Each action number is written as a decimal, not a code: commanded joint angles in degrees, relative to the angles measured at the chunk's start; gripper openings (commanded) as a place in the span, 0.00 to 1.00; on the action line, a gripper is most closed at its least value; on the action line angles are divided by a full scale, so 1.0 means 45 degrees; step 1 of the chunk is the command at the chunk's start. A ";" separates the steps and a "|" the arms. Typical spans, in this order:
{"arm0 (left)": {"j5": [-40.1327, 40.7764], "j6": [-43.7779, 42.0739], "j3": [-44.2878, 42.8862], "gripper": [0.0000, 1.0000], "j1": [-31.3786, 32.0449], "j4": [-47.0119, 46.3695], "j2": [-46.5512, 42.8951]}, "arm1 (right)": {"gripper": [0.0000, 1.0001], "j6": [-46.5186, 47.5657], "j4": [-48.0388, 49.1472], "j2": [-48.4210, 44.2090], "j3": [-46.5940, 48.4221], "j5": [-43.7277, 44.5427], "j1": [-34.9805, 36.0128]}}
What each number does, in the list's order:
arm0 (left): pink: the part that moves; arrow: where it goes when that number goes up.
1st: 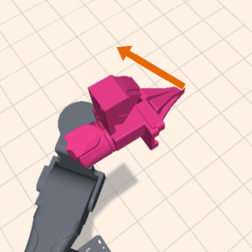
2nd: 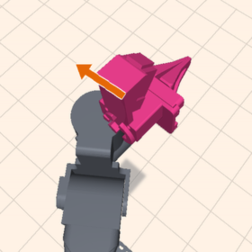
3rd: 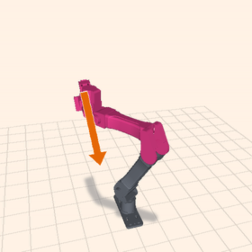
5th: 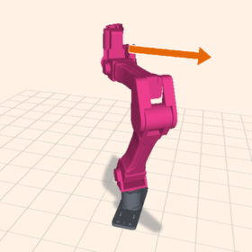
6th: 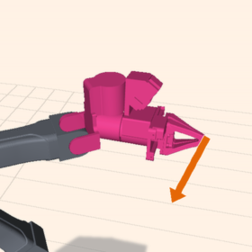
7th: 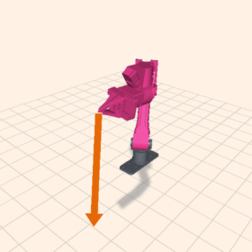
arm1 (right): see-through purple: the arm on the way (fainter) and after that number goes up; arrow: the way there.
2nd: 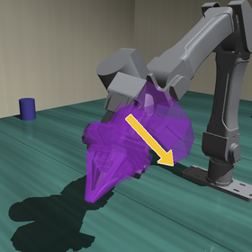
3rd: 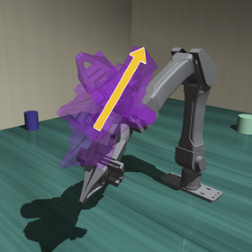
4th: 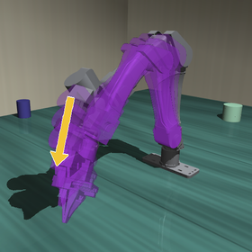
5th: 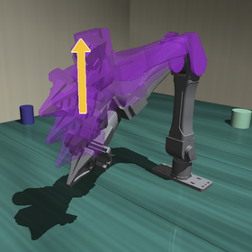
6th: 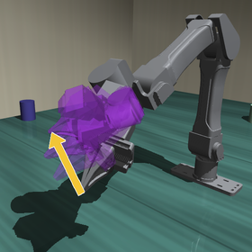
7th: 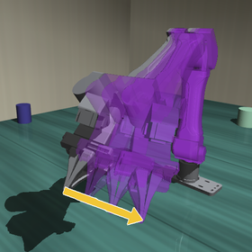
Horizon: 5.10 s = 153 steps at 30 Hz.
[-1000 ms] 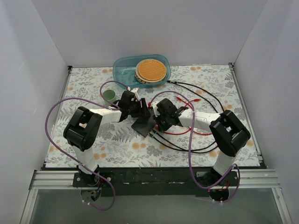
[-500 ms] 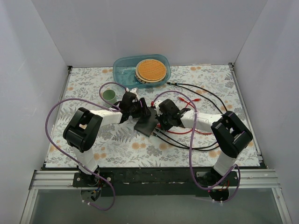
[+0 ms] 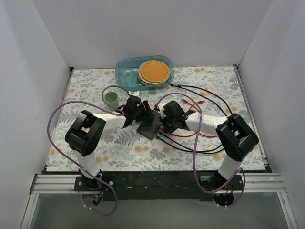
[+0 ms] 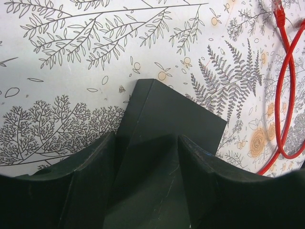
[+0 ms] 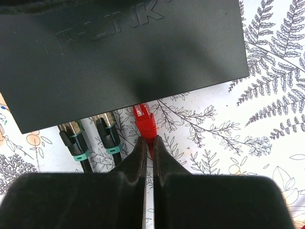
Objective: Insert the plug into the switch port
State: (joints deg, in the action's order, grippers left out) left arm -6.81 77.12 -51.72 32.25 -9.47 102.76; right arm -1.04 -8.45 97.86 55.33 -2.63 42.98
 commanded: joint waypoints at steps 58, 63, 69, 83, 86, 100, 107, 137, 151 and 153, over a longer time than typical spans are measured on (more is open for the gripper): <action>-0.1613 0.2785 0.1573 0.96 0.1057 0.2788 -0.2308 | 0.52 0.0192 0.3773 -0.1569 -0.0771 -0.0490 -0.0137; -0.1026 0.2511 0.1163 0.98 0.0939 0.3316 -0.2523 | 0.68 0.0191 0.3732 -0.2547 -0.1260 0.0913 -0.0157; -0.0461 0.2023 0.0637 0.98 0.0900 0.3843 -0.2894 | 0.80 -0.0491 0.3169 -0.3056 -0.0520 0.2692 -0.0449; 0.0868 0.1026 -0.0010 0.98 0.0880 0.5270 -0.3617 | 0.81 -0.2307 0.0631 -0.1573 0.2371 0.3300 -0.4432; 0.0771 0.0928 -0.0009 0.98 0.0880 0.5250 -0.3578 | 0.81 -0.2795 0.0160 -0.0929 0.2548 0.2833 -0.5448; -0.0186 0.0928 0.0518 0.98 0.0880 0.4723 -0.3519 | 0.79 -0.3793 0.0217 0.2235 0.3503 0.0722 -0.7618; -0.0342 0.0909 0.0752 0.98 0.0880 0.4586 -0.3539 | 0.72 -0.3871 -0.0485 0.4109 0.5241 0.0273 -0.7618; 0.0147 0.0440 0.1045 0.98 0.0880 0.4197 -0.4866 | 0.01 -0.2055 -0.0916 0.1927 0.4503 -0.1016 -0.6018; -0.1160 0.0732 0.0909 0.98 0.0880 0.2282 -0.5825 | 0.01 -0.1254 0.0585 -0.2974 -0.0142 -0.4979 -0.5080; -0.1338 0.1121 0.0831 0.98 0.0880 0.1816 -0.5571 | 0.01 -0.1176 0.0841 -0.3464 -0.0594 -0.5312 -0.4768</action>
State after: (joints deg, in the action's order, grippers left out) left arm -10.00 79.81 -46.44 35.99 2.37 76.88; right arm -8.01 -9.19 87.11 56.21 -19.25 19.51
